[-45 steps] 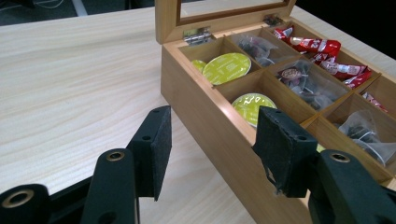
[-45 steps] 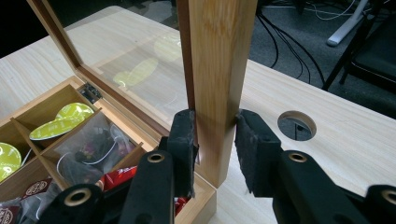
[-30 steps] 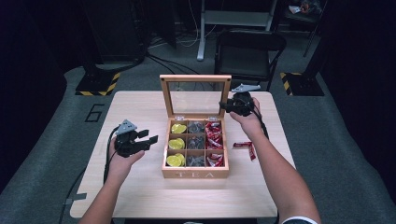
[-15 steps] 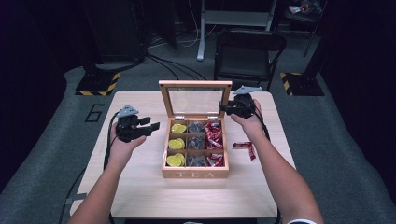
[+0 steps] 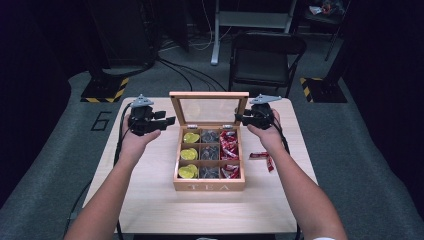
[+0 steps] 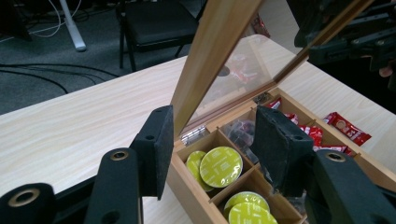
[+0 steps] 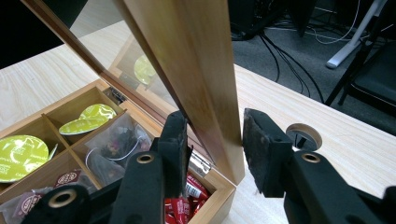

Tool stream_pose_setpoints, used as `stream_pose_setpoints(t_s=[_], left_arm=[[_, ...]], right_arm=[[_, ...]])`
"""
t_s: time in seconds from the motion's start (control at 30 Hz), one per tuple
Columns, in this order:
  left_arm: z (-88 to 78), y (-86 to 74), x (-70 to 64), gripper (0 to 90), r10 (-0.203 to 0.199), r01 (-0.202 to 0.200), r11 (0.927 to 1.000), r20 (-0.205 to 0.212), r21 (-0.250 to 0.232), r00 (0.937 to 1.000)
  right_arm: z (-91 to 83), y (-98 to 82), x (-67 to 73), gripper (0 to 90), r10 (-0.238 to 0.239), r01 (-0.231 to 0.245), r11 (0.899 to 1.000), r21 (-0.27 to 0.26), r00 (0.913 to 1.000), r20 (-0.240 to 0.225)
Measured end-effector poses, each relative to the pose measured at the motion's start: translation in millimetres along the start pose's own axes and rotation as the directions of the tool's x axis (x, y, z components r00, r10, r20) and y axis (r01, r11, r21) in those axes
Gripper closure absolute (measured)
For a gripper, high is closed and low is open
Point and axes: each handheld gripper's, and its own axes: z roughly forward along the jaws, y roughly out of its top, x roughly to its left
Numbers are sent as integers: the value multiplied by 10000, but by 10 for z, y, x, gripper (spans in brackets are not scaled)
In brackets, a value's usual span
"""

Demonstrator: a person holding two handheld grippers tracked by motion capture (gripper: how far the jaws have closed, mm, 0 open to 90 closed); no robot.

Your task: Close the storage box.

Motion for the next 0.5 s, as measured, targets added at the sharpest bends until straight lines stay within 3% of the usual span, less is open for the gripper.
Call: stream_pose_setpoints(t_s=[0.27,0.5], left_arm=[[23,73,-34,483,145,-145,9999,-34,4,9999],[34,184,-98,485,355,-355,9990,12,-267,9994]], right_arm=[[-29,-37,44,596,-33,34,10000,-46,10000,81],[-45,-66,71,592,53,-53,10000,-76,9999,111]])
